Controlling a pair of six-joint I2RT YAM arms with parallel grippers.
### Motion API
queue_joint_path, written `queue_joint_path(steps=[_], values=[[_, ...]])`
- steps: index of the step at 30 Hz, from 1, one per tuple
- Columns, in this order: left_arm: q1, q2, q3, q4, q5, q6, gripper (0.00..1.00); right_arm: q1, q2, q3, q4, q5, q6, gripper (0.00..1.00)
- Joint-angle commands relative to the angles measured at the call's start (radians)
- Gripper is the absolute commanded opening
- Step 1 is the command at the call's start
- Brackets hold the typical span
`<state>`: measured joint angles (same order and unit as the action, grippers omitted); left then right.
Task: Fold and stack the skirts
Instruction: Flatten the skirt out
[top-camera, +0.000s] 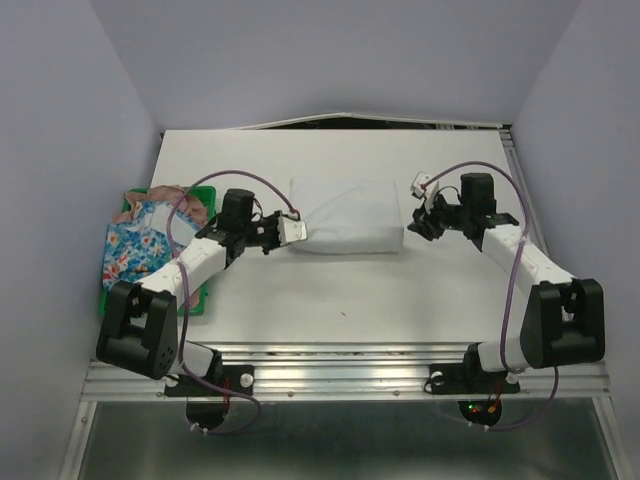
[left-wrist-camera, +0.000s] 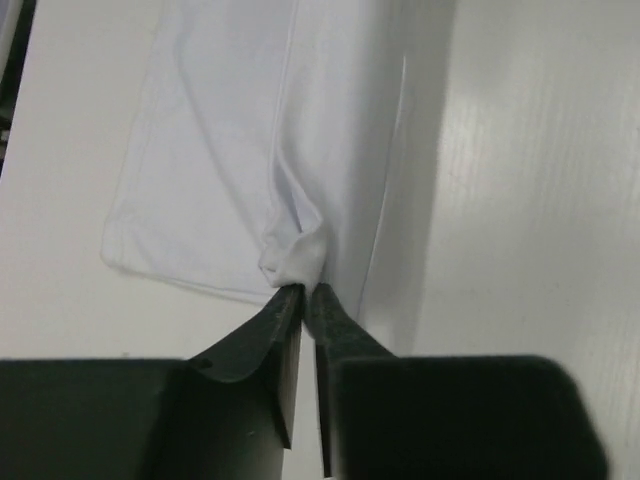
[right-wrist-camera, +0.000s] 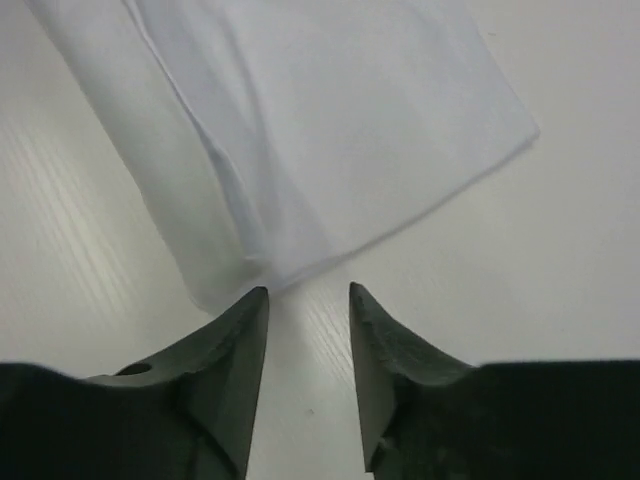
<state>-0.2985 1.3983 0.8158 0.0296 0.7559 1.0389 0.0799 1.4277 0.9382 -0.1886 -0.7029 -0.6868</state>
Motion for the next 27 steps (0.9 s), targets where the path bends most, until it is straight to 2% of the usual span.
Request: queue_joint_path(steps=[1, 4, 6, 8, 10, 13, 17, 18, 21, 24, 27], values=[[-0.059, -0.068, -0.090, -0.227, -0.033, 0.225, 0.39, 0.059, -0.110, -0.079, -0.224, 0.002, -0.198, 0.75], [-0.060, -0.151, -0.115, -0.264, -0.027, 0.170, 0.46, 0.081, -0.235, -0.095, -0.258, 0.023, -0.156, 1.00], [-0.060, -0.220, -0.116, -0.333, -0.014, 0.179, 0.49, 0.081, -0.291, -0.084, -0.223, 0.051, -0.106, 1.00], [-0.060, -0.264, -0.121, -0.326, -0.013, 0.107, 0.54, 0.081, -0.279, -0.034, -0.192, 0.086, -0.011, 1.00], [-0.059, -0.311, -0.109, -0.290, -0.023, -0.004, 0.61, 0.081, -0.181, 0.026, -0.167, 0.143, 0.065, 1.00], [-0.054, -0.312, -0.063, -0.211, -0.049, -0.158, 0.61, 0.081, -0.028, 0.204, -0.170, 0.181, 0.141, 0.98], [-0.054, -0.251, 0.005, -0.186, -0.024, -0.296, 0.61, 0.081, 0.294, 0.463, -0.205, 0.142, 0.259, 0.89], [-0.073, -0.214, 0.016, -0.159, -0.058, -0.357, 0.58, 0.081, 0.344, 0.561, -0.218, 0.138, 0.280, 0.87], [-0.129, -0.121, 0.087, -0.135, -0.153, -0.434, 0.52, 0.081, 0.497, 0.718, -0.278, 0.115, 0.323, 0.77], [-0.180, -0.041, 0.137, -0.143, -0.193, -0.448, 0.52, 0.090, 0.574, 0.766, -0.333, 0.106, 0.335, 0.75], [-0.286, 0.022, 0.189, -0.132, -0.274, -0.458, 0.57, 0.110, 0.620, 0.763, -0.334, 0.114, 0.352, 0.74]])
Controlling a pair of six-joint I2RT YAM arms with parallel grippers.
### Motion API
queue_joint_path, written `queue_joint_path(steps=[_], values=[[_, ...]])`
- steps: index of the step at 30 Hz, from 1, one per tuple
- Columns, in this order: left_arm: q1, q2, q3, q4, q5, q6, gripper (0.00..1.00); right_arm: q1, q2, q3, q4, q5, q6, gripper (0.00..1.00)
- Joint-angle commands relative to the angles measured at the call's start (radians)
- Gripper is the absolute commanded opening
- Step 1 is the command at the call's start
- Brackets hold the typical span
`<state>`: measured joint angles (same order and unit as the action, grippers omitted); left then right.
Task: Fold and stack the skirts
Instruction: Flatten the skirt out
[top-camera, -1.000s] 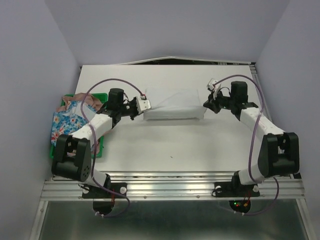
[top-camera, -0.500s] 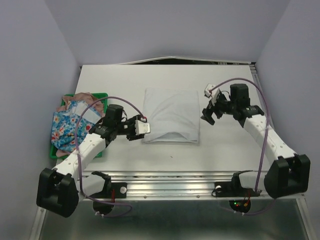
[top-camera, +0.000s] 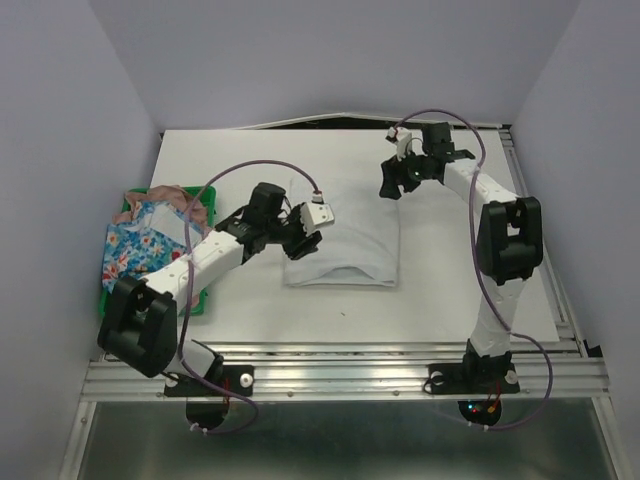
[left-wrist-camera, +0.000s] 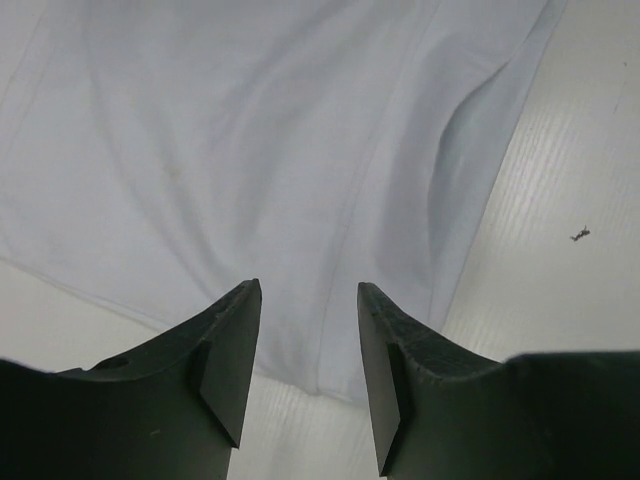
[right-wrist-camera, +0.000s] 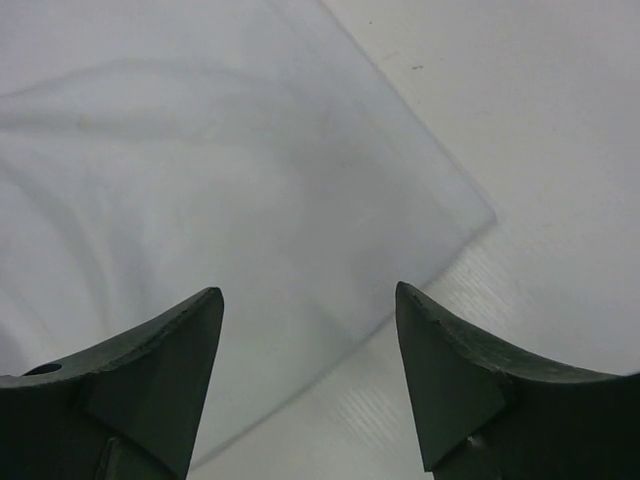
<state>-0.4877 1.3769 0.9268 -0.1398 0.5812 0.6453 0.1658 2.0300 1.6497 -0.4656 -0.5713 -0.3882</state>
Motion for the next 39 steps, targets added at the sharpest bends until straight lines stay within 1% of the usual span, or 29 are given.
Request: queue_joint_path(steps=[1, 2, 5, 7, 10, 11, 12, 13, 15, 16, 17, 18, 20, 22, 23, 25, 26, 27, 29, 30, 32, 33, 34, 36, 37, 38, 39], values=[[-0.127, 0.062, 0.095, 0.046, -0.130, -0.068, 0.57, 0.024, 0.028, 0.047, -0.051, -0.013, 0.058, 0.74], [-0.182, 0.079, 0.105, 0.051, -0.150, -0.067, 0.57, 0.024, 0.041, 0.044, -0.048, -0.012, 0.067, 0.74], [-0.268, 0.187, 0.148, 0.066, -0.233, -0.068, 0.57, 0.024, 0.091, 0.048, -0.047, 0.002, 0.089, 0.74], [-0.301, 0.234, 0.178, 0.069, -0.285, -0.079, 0.56, 0.024, 0.120, 0.048, -0.048, 0.024, 0.084, 0.73], [-0.351, 0.298, 0.191, 0.065, -0.307, -0.076, 0.53, 0.024, 0.137, 0.042, -0.057, 0.053, 0.071, 0.73], [-0.367, 0.324, 0.191, 0.057, -0.310, -0.055, 0.50, 0.024, 0.148, 0.042, -0.067, 0.068, 0.066, 0.73], [-0.380, 0.335, 0.190, 0.046, -0.314, -0.046, 0.47, 0.024, 0.153, 0.042, -0.071, 0.076, 0.060, 0.73], [-0.406, 0.347, 0.185, 0.030, -0.328, -0.039, 0.38, 0.024, 0.157, 0.044, -0.077, 0.082, 0.057, 0.73], [-0.425, 0.375, 0.182, -0.009, -0.331, -0.023, 0.28, 0.024, 0.167, 0.042, -0.090, 0.105, 0.048, 0.73], [-0.433, 0.378, 0.181, -0.024, -0.322, -0.015, 0.19, 0.024, 0.168, 0.039, -0.096, 0.111, 0.045, 0.73], [-0.437, 0.378, 0.169, -0.036, -0.313, -0.006, 0.16, 0.024, 0.170, 0.032, -0.099, 0.120, 0.031, 0.73], [-0.445, 0.378, 0.156, -0.064, -0.305, 0.017, 0.10, 0.024, 0.165, 0.025, -0.105, 0.135, 0.026, 0.73], [-0.448, 0.373, 0.146, -0.113, -0.290, 0.040, 0.05, 0.024, 0.159, 0.000, -0.108, 0.157, 0.006, 0.73], [-0.450, 0.367, 0.127, -0.135, -0.264, 0.071, 0.02, 0.024, 0.150, -0.019, -0.111, 0.169, -0.009, 0.73], [-0.450, 0.363, 0.124, -0.150, -0.253, 0.086, 0.03, 0.024, 0.148, -0.027, -0.114, 0.174, -0.014, 0.72], [-0.451, 0.332, 0.110, -0.199, -0.204, 0.138, 0.17, 0.024, 0.144, -0.042, -0.136, 0.191, -0.031, 0.72], [-0.453, 0.315, 0.104, -0.213, -0.184, 0.157, 0.24, 0.024, 0.141, -0.050, -0.142, 0.195, -0.035, 0.70], [-0.453, 0.271, 0.095, -0.236, -0.144, 0.174, 0.37, 0.024, 0.136, -0.068, -0.151, 0.202, -0.040, 0.70], [-0.453, 0.217, 0.069, -0.238, -0.124, 0.165, 0.51, 0.024, 0.121, -0.088, -0.165, 0.208, -0.060, 0.69], [-0.450, 0.167, 0.063, -0.236, -0.127, 0.149, 0.54, 0.024, 0.113, -0.111, -0.186, 0.209, -0.070, 0.68], [-0.427, 0.120, 0.050, -0.228, -0.129, 0.101, 0.54, 0.024, 0.092, -0.140, -0.211, 0.211, -0.090, 0.66], [-0.402, 0.079, 0.044, -0.218, -0.121, 0.047, 0.54, 0.024, 0.057, -0.162, -0.232, 0.212, -0.097, 0.65], [-0.335, 0.061, 0.037, -0.215, -0.104, 0.024, 0.54, 0.024, 0.036, -0.215, -0.241, 0.212, -0.103, 0.65], [-0.252, 0.025, 0.026, -0.180, -0.101, -0.030, 0.54, 0.024, -0.042, -0.276, -0.271, 0.206, -0.118, 0.63], [-0.176, 0.025, 0.023, -0.166, -0.142, -0.091, 0.54, 0.024, -0.071, -0.307, -0.283, 0.199, -0.123, 0.63], [-0.145, 0.030, 0.024, -0.156, -0.167, -0.116, 0.53, 0.024, -0.100, -0.364, -0.297, 0.188, -0.129, 0.62], [-0.118, 0.060, 0.032, -0.150, -0.241, -0.142, 0.48, 0.024, -0.159, -0.389, -0.327, 0.150, -0.135, 0.62]])
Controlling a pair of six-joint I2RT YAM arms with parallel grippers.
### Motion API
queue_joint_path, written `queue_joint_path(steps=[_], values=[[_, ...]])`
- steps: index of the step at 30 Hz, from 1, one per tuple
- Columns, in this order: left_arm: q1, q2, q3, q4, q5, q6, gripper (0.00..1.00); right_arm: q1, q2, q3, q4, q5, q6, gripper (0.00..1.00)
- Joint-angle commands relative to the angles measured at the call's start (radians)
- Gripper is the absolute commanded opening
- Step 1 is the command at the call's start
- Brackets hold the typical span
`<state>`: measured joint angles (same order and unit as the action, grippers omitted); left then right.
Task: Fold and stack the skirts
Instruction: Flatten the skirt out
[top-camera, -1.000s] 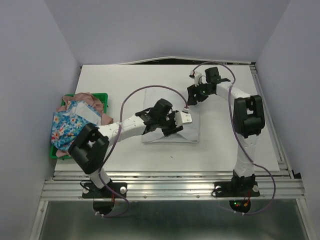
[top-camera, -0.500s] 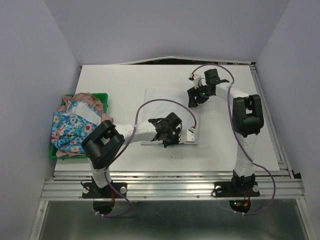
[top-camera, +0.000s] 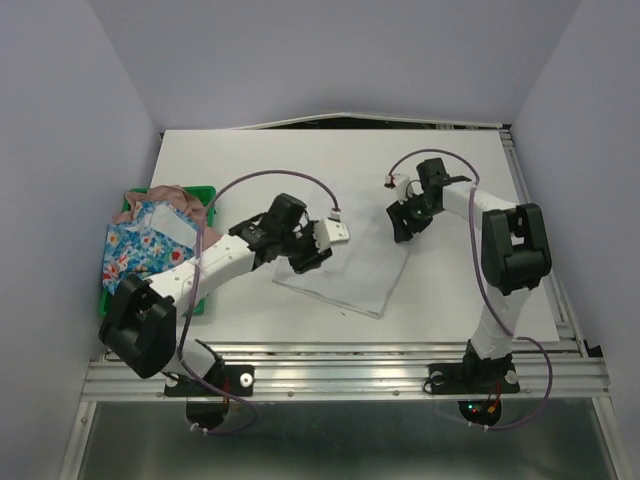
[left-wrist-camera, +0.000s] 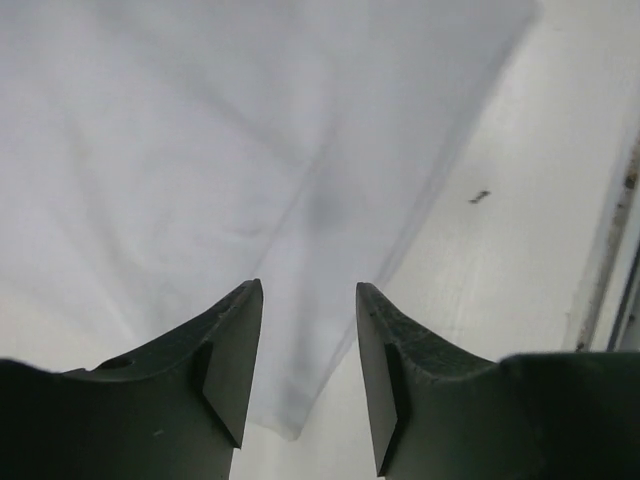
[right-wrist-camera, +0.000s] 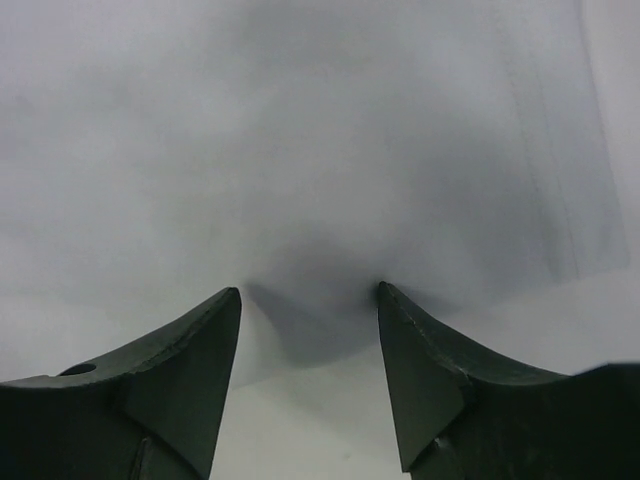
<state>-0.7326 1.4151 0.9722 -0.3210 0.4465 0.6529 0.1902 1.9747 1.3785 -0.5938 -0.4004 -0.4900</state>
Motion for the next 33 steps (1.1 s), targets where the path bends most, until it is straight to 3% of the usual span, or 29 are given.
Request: queue_joint_path(steps=[1, 7, 11, 14, 16, 21, 24, 29, 33], values=[[0.159, 0.047, 0.012, 0.025, -0.138, -0.204, 0.45, 0.009, -0.134, -0.137, -0.216, -0.046, -0.038, 0.62], [0.214, 0.284, 0.152, -0.053, -0.088, -0.332, 0.34, 0.127, -0.315, -0.208, -0.421, -0.300, -0.113, 0.63], [0.231, 0.422, 0.213, -0.070, -0.078, -0.354, 0.29, 0.137, -0.309, -0.063, -0.572, -0.492, -0.089, 0.66], [0.233, 0.484, 0.276, -0.059, -0.100, -0.348, 0.29, 0.108, -0.280, 0.042, -0.522, -0.474, -0.032, 0.66], [0.233, 0.556, 0.331, -0.058, -0.123, -0.334, 0.29, 0.091, -0.251, 0.062, -0.384, -0.381, 0.059, 0.65], [0.233, 0.705, 0.600, -0.093, -0.144, -0.306, 0.29, 0.020, -0.125, 0.102, -0.206, -0.241, 0.099, 0.60], [0.233, 0.767, 0.733, -0.095, -0.169, -0.292, 0.31, 0.020, -0.060, 0.064, -0.137, -0.163, 0.102, 0.58], [0.249, 0.821, 0.930, -0.124, -0.169, -0.297, 0.40, 0.044, -0.027, -0.044, -0.055, -0.181, 0.148, 0.55], [0.277, 0.759, 0.953, -0.121, -0.128, -0.305, 0.48, 0.132, -0.060, -0.131, -0.002, -0.209, 0.221, 0.54]])
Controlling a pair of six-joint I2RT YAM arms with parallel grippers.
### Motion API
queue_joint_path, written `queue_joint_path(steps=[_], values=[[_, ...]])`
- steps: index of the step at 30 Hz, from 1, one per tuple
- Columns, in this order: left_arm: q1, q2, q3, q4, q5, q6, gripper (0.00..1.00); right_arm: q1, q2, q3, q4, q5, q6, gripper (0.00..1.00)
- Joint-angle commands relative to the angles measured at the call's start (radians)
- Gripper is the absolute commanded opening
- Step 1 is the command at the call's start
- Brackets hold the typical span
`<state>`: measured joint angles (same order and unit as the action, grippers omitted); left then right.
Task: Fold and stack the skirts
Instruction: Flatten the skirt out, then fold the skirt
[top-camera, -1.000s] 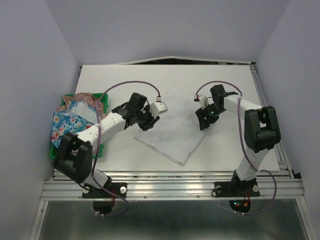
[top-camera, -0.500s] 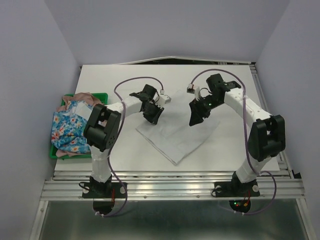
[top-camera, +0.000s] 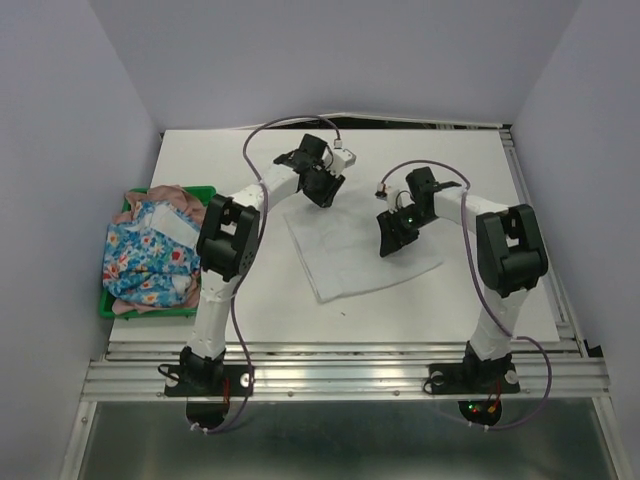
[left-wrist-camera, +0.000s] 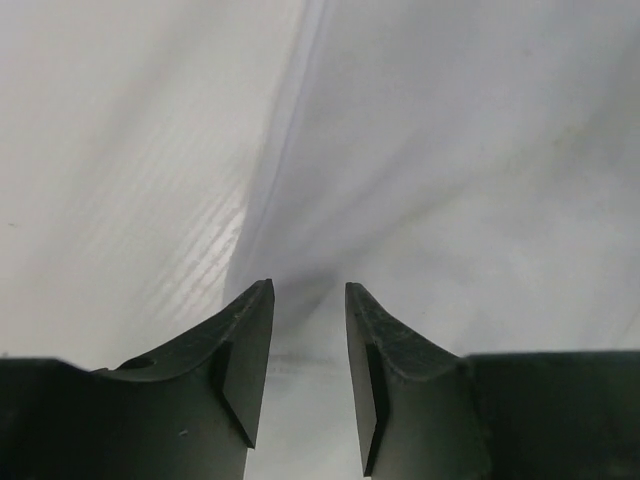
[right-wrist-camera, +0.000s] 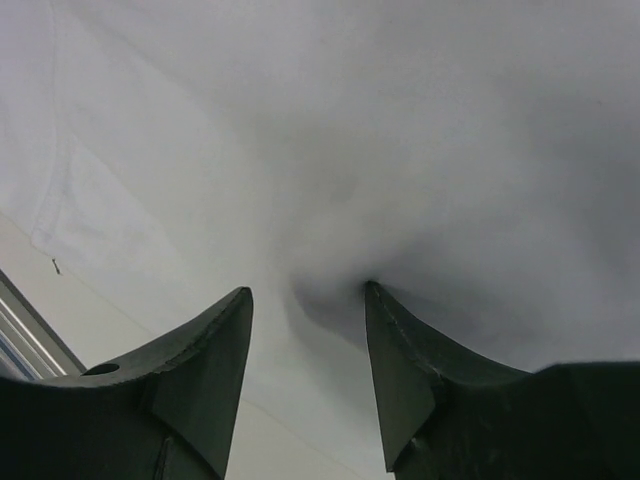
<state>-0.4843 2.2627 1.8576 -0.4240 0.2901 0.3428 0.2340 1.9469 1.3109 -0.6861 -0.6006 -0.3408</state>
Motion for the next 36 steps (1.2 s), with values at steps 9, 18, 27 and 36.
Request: queue_joint_path(steps=[9, 18, 27, 36], values=[[0.148, -0.183, 0.029, -0.082, 0.127, 0.057, 0.59, 0.269, -0.071, -0.164, 0.166, -0.171, 0.316, 0.58], [0.272, -0.140, 0.098, -0.262, 0.211, 0.275, 0.59, 0.170, -0.163, 0.052, 0.065, -0.162, 0.183, 0.82], [0.282, -0.032, 0.232, -0.389, 0.230, 0.439, 0.56, -0.022, 0.121, 0.516, -0.081, 0.090, -0.097, 0.75], [0.282, 0.031, 0.232, -0.387, 0.238, 0.489, 0.55, -0.042, 0.279, 0.584, -0.081, 0.173, -0.291, 0.66]])
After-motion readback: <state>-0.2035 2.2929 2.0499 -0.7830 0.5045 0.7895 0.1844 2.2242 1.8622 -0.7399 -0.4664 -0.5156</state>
